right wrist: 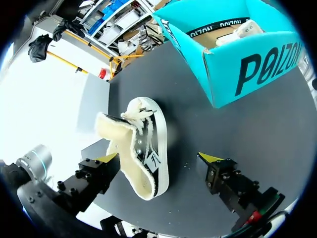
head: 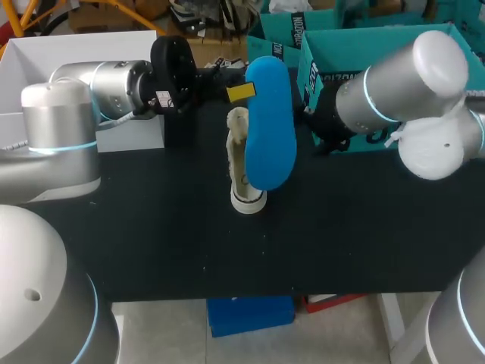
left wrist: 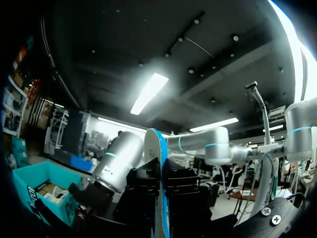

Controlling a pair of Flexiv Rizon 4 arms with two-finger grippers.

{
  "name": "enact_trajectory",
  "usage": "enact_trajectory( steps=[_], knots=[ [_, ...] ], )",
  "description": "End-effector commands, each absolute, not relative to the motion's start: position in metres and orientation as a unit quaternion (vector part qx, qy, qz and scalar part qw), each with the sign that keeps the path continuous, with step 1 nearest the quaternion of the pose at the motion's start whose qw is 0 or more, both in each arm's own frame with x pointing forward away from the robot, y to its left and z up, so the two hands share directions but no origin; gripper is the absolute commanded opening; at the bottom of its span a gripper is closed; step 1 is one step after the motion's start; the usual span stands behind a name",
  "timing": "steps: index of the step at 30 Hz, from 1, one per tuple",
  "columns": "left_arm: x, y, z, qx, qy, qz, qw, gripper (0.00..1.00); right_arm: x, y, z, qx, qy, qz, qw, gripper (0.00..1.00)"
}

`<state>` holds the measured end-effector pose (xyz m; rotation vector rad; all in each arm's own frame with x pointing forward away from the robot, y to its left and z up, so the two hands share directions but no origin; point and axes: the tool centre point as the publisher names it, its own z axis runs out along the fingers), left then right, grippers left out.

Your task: Take the shoe out of the shoebox, open the shoe tongue, remove and reinsert the insole, then place the shoe into the shoebox

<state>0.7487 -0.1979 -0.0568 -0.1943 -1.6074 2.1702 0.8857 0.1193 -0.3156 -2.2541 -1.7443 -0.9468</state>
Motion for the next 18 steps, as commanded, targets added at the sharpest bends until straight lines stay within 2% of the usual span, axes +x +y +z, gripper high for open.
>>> enact_trajectory(
  steps=[1,17,18],
  knots=[
    [0.748,-0.1977,-0.0567,-0.07,-0.581,0.782,0.214,0.0,0.8789,0.1111,-0.3021,-0.71,-0.572,-0.392,0.122,1.0],
    [0.748,-0.1977,-0.0567,-0.07,-0.581,0.782,0.214,0.0,0.8789,0.1111,-0.3021,-0.71,-0.572,-0.392,0.122,1.0],
    [0.748,-0.1977,-0.0567,-0.07,-0.581,0.782,0.214,0.0,0.8784,0.1094,-0.3041,-0.709,-0.566,-0.398,0.139,1.0]
  ],
)
